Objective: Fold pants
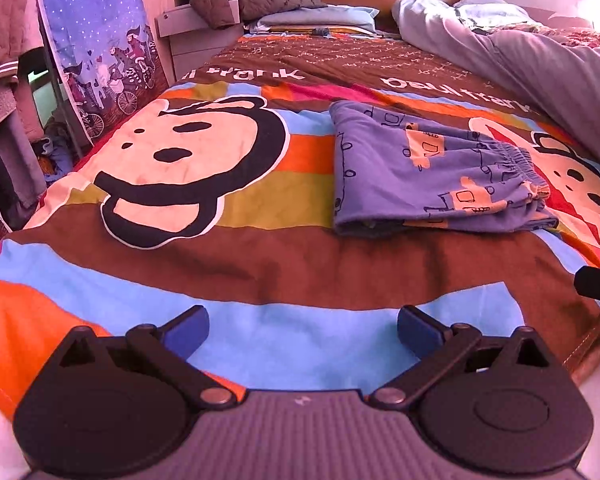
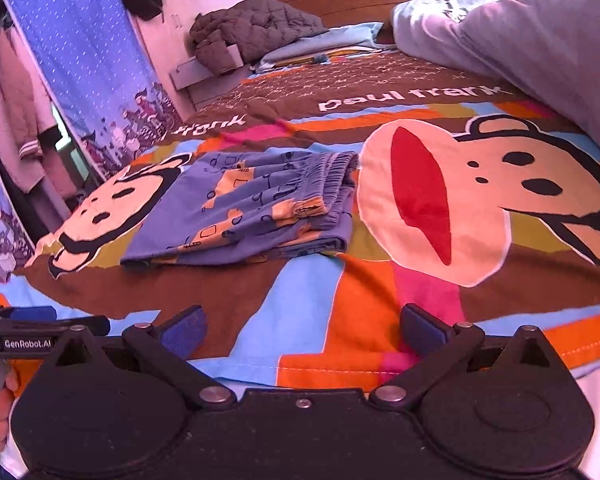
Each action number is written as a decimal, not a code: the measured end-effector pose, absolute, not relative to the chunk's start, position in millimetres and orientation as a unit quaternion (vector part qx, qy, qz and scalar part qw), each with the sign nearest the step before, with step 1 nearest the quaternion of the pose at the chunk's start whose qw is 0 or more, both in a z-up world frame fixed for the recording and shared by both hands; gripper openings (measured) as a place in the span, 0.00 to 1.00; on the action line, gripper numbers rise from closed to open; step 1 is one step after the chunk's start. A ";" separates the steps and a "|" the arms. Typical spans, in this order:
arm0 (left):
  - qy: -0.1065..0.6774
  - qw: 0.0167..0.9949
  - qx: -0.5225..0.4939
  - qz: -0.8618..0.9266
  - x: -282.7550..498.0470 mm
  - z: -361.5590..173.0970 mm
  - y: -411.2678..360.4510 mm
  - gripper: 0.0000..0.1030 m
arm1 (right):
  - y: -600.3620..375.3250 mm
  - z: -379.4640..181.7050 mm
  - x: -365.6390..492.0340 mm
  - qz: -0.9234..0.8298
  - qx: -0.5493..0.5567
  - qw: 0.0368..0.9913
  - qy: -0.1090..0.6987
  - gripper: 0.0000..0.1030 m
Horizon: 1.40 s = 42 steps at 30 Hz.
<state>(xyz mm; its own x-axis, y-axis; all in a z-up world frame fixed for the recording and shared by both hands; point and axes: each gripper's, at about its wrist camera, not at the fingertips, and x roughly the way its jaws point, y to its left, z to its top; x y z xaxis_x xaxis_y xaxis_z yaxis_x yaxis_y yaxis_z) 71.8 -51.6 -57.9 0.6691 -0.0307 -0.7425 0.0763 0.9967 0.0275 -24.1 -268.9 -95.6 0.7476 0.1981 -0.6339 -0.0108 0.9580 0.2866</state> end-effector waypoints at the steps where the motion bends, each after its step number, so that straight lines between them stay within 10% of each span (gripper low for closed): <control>1: 0.405 0.914 0.027 -0.031 71.3 -58.4 -51.2 0.99 | -269.3 -95.6 -23.9 0.055 0.136 0.925 0.351 0.99; 27: 0.306 0.943 -0.055 -0.118 81.5 -29.5 -32.5 1.00 | -287.5 -85.8 -10.8 0.073 0.228 0.907 0.347 0.99; 42: 0.399 0.882 -0.151 -0.198 197.9 -69.2 -20.5 1.00 | -340.1 -107.7 173.1 0.165 0.224 0.889 0.365 0.99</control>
<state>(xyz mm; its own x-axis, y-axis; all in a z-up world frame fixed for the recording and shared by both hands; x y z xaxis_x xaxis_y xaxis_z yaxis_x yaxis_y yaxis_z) 197.9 -20.5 -69.2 0.6025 -0.4699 -0.6451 0.2287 0.8761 -0.4245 173.1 -340.1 -107.7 0.6797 0.4560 -0.5745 -0.1291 0.8454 0.5183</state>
